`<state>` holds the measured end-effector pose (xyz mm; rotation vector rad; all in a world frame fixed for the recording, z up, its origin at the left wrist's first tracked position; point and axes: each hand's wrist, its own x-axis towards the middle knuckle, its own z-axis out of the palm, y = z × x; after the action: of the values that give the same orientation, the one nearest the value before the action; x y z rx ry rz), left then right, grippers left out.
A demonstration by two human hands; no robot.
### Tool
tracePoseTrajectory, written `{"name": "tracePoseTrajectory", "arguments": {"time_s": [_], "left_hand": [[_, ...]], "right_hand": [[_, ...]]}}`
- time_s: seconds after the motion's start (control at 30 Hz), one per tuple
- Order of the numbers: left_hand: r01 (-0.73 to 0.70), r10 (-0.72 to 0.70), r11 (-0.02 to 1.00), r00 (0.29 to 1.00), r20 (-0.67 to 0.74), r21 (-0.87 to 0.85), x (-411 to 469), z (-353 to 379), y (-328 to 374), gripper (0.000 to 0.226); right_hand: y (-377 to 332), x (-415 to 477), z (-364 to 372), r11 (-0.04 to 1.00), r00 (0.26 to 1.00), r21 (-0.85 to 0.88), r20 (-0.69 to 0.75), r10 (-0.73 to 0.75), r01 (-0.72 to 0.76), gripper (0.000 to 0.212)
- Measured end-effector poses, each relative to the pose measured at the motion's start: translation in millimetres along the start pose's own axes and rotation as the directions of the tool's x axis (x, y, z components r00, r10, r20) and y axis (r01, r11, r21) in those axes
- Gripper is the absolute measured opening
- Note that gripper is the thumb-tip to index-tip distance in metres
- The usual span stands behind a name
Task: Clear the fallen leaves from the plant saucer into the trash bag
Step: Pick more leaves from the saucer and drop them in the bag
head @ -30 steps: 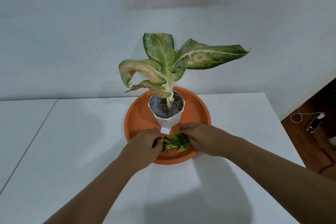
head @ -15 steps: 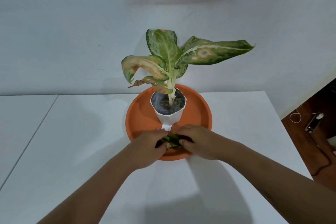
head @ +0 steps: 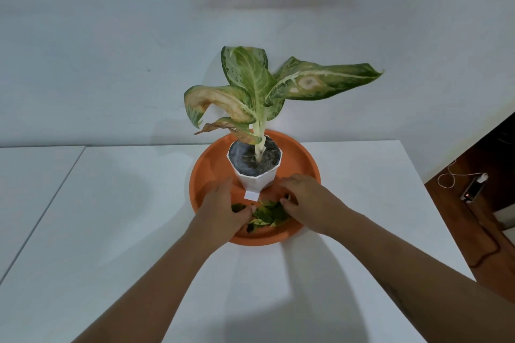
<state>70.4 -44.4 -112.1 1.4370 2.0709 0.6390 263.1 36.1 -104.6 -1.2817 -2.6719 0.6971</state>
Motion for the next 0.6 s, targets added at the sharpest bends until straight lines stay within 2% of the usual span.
{"name": "tracePoseTrajectory", "arguments": {"time_s": [0.1,0.17,0.3,0.5,0.6], "left_hand": [[-0.055,0.061,0.993,0.997,-0.052,0.103,-5.8,6.6,1.6,0.034],[-0.082,0.102,0.977,0.99,-0.097,0.196,-16.5,13.5,-2.3,0.029],[-0.063,0.153,0.899,0.973,-0.174,0.434,-29.8,32.3,-11.0,0.055],[0.065,0.057,0.865,0.972,-0.226,0.497,-40.1,48.0,-0.4,0.064],[0.139,-0.008,0.868,0.964,-0.267,0.477,-41.8,53.4,8.1,0.067]], "right_hand": [[11.1,-5.2,-3.7,0.998,0.995,-0.054,-0.086,-0.043,0.038,0.038],[19.1,-7.0,-4.5,0.996,0.993,-0.063,-0.101,-0.064,0.057,0.042],[32.2,-4.2,-2.9,0.977,0.98,-0.135,-0.09,-0.176,0.163,0.046],[46.3,5.4,3.7,0.962,0.959,-0.145,-0.134,-0.249,0.23,0.047],[49.9,5.1,7.7,0.96,0.951,-0.138,-0.158,-0.264,0.244,0.045]]}}
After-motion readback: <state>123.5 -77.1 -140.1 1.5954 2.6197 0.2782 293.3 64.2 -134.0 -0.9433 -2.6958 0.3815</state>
